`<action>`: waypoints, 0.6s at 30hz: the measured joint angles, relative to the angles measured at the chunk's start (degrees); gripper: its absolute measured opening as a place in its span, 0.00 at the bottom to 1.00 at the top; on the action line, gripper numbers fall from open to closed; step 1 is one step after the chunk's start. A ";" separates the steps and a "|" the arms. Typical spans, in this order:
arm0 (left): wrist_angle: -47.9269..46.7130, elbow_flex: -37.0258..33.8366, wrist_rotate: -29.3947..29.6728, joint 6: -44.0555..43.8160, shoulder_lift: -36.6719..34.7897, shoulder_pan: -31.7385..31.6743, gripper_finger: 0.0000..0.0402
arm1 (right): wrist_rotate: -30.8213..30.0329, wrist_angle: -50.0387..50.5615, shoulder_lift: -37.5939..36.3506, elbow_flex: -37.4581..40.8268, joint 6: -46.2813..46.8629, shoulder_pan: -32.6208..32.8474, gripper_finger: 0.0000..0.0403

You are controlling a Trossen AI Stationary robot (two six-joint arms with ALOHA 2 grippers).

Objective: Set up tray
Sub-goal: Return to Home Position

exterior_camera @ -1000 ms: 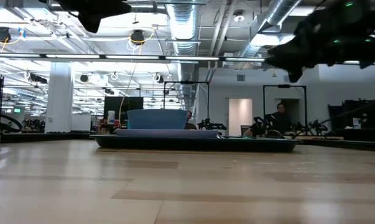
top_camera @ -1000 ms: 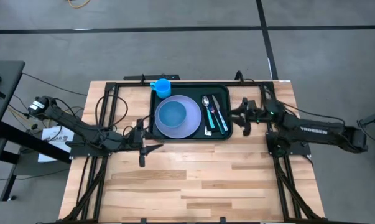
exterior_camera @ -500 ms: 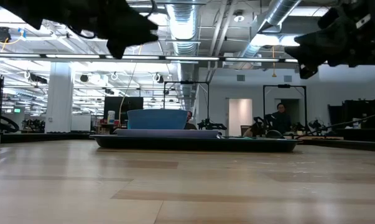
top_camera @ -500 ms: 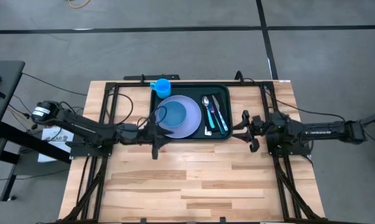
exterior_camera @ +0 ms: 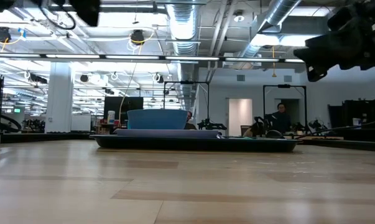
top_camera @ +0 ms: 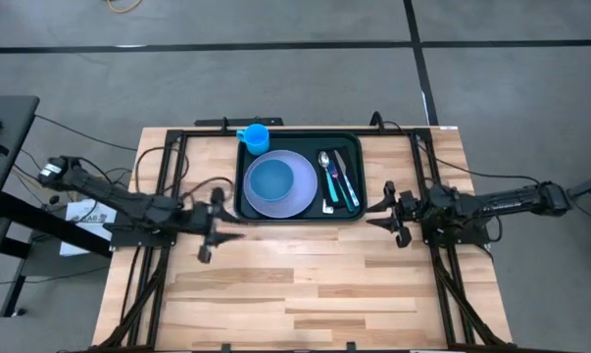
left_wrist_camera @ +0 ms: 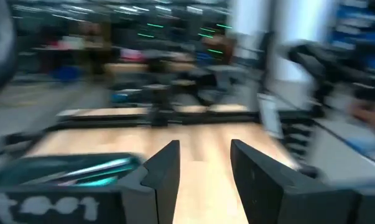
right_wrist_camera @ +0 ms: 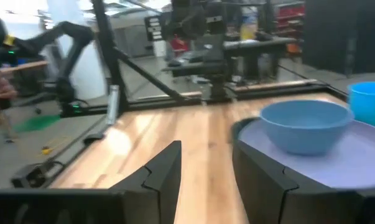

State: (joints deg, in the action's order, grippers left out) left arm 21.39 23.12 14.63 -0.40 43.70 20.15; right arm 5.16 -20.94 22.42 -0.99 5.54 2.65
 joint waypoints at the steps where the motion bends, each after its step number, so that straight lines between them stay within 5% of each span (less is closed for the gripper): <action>1: 0.08 -1.66 4.78 0.03 -2.37 1.21 0.33 | -1.68 1.11 -0.67 0.00 -0.01 0.49 0.33; 4: 0.38 -7.52 17.11 -0.83 -9.81 3.28 0.33 | -7.09 4.78 -3.10 0.00 -0.03 1.97 0.33; 6: 2.00 -11.91 19.10 -0.44 -14.34 3.49 0.33 | -8.96 7.14 -4.73 0.00 -0.80 2.79 0.33; 13: 7.03 -21.69 1.75 4.31 -26.76 3.42 0.33 | -9.76 10.32 -9.97 0.00 -5.54 5.03 0.33; 18: -7.80 -22.47 2.39 -0.67 -32.74 3.42 0.33 | -9.84 12.33 -12.15 0.00 -6.77 4.62 0.33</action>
State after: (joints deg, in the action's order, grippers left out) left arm 13.58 0.64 17.02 -1.07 10.96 23.57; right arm -4.68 -8.61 10.27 -0.99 -1.23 7.27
